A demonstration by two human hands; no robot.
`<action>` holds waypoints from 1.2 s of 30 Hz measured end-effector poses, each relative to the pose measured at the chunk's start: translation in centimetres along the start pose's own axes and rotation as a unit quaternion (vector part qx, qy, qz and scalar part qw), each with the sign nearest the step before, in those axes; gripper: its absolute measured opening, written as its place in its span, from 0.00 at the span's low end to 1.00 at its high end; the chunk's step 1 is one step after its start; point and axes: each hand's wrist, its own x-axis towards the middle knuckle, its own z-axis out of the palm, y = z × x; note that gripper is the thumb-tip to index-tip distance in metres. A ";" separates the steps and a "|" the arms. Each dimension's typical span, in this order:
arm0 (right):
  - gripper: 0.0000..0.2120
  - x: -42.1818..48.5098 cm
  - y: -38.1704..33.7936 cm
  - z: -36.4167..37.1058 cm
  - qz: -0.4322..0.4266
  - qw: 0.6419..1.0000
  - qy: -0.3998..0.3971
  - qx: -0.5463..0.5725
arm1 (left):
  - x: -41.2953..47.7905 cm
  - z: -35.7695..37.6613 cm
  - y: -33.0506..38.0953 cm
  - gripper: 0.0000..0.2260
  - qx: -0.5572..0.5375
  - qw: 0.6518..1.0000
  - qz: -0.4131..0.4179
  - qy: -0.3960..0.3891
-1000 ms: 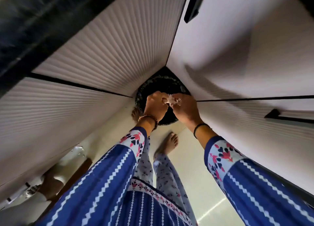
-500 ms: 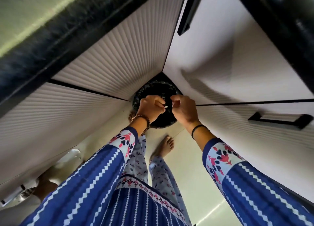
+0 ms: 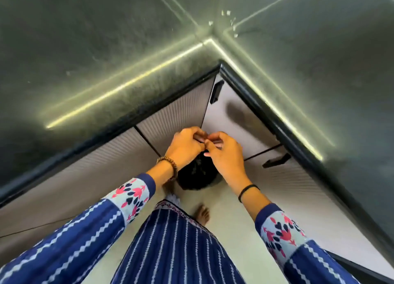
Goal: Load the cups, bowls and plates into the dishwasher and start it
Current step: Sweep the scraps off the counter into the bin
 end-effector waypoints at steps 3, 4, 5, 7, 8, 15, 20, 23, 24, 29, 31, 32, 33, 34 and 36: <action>0.05 -0.8 -3.6 -2.1 -0.052 0.998 0.023 0.033 | -1.4 -2.2 3.5 0.09 -0.009 0.998 0.059 0.032; 0.06 -0.8 -4.6 -2.7 -0.075 0.996 0.033 0.020 | -1.7 -2.8 4.6 0.09 -0.013 0.996 0.079 0.041; 0.06 -0.7 -5.9 -3.5 -0.097 0.994 0.043 0.010 | -1.9 -3.4 5.9 0.09 -0.021 0.993 0.100 0.052; 0.07 -0.5 -8.1 -4.9 -0.114 0.992 0.053 0.019 | -2.1 -4.6 8.4 0.09 -0.033 0.987 0.138 0.071; 0.07 -0.2 -9.2 -5.5 -0.121 0.991 0.056 0.030 | -2.2 -5.2 9.6 0.09 -0.032 0.984 0.156 0.080; 0.12 2.9 -13.8 -8.0 -0.203 0.967 0.136 -0.078 | 0.9 -8.5 13.3 0.09 0.080 0.952 0.241 0.172; 0.33 6.2 -13.6 -7.1 -0.106 0.935 0.072 -0.331 | 4.7 -9.7 12.3 0.23 0.278 0.935 0.171 0.135; 0.38 7.7 -13.9 -5.7 -0.060 0.921 0.054 -0.382 | 7.3 -10.0 11.7 0.26 0.350 0.921 0.141 0.091; 0.38 8.3 -14.1 -5.3 -0.057 0.915 0.060 -0.394 | 8.0 -10.0 11.5 0.26 0.367 0.916 0.142 0.082; 0.37 12.7 -16.1 -3.7 -0.049 0.920 0.064 -0.384 | 11.5 -10.9 11.9 0.25 0.442 0.874 0.188 0.071; 0.36 14.6 -16.8 -3.7 -0.064 0.923 0.055 -0.375 | 12.9 -11.3 12.3 0.25 0.464 0.860 0.204 0.057; 0.36 15.6 -17.0 -3.8 -0.073 0.921 0.046 -0.380 | 13.6 -11.5 12.5 0.25 0.466 0.858 0.210 0.050; 0.35 16.4 -17.1 -4.1 -0.086 0.916 0.035 -0.390 | 14.3 -11.6 12.6 0.25 0.465 0.858 0.216 0.044; 0.34 17.1 -17.1 -4.5 -0.100 0.912 0.024 -0.398 | 14.8 -11.7 12.8 0.26 0.461 0.858 0.223 0.041; 0.34 18.5 -17.1 -5.3 -0.122 0.912 0.010 -0.391 | 16.0 -11.9 13.0 0.26 0.446 0.864 0.232 0.032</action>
